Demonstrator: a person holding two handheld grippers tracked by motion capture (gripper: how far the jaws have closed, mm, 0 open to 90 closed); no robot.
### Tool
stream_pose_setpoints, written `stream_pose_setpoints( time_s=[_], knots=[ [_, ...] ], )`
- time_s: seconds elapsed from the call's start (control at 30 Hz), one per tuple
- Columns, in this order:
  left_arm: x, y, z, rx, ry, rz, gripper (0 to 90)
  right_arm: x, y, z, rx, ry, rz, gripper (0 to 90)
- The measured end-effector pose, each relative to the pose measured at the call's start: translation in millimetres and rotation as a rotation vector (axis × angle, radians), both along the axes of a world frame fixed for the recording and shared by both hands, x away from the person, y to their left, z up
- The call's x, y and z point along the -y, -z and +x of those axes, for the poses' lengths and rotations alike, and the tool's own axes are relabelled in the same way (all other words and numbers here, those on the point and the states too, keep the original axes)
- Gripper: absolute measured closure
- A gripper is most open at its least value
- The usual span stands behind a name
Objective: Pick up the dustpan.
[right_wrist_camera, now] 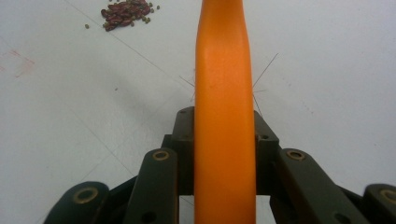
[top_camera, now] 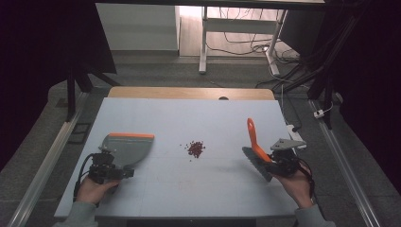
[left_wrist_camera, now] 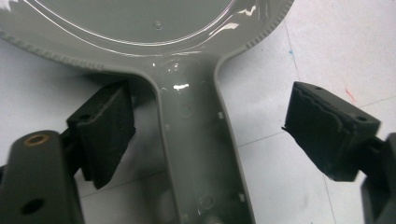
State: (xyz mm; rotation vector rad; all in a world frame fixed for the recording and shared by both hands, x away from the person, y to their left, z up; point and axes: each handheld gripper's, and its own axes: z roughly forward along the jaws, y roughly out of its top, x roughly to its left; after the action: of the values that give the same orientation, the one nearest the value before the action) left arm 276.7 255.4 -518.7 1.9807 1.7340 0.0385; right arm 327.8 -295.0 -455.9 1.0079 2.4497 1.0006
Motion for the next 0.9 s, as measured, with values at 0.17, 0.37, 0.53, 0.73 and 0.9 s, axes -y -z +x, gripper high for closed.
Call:
stream_pose_setpoints(
  time_s=[0.17, 0.37, 0.53, 0.73, 0.9],
  knots=[
    [-0.1, 3.2, 1.2, 0.001, -0.021, -0.001, 27.0, -0.6, 0.3, -0.1, -0.001, 0.0, -0.003, 70.5],
    [-2.5, 4.4, 2.4, 0.024, -0.054, -0.024, 41.2, -0.7, 0.0, -0.2, 0.001, -0.001, -0.002, 70.5],
    [-3.8, 5.1, 2.6, 0.028, -0.069, -0.037, 49.3, -0.7, -0.1, -0.4, 0.002, -0.001, -0.004, 70.5],
    [-7.7, 6.3, 2.3, 0.036, -0.086, -0.045, 58.1, -0.5, 0.5, 0.0, 0.0, 0.001, -0.004, 70.5],
    [-10.2, 6.8, 2.0, 0.044, -0.098, -0.043, 61.3, -0.7, 0.8, 0.0, -0.001, 0.001, -0.005, 70.5]
  ],
)
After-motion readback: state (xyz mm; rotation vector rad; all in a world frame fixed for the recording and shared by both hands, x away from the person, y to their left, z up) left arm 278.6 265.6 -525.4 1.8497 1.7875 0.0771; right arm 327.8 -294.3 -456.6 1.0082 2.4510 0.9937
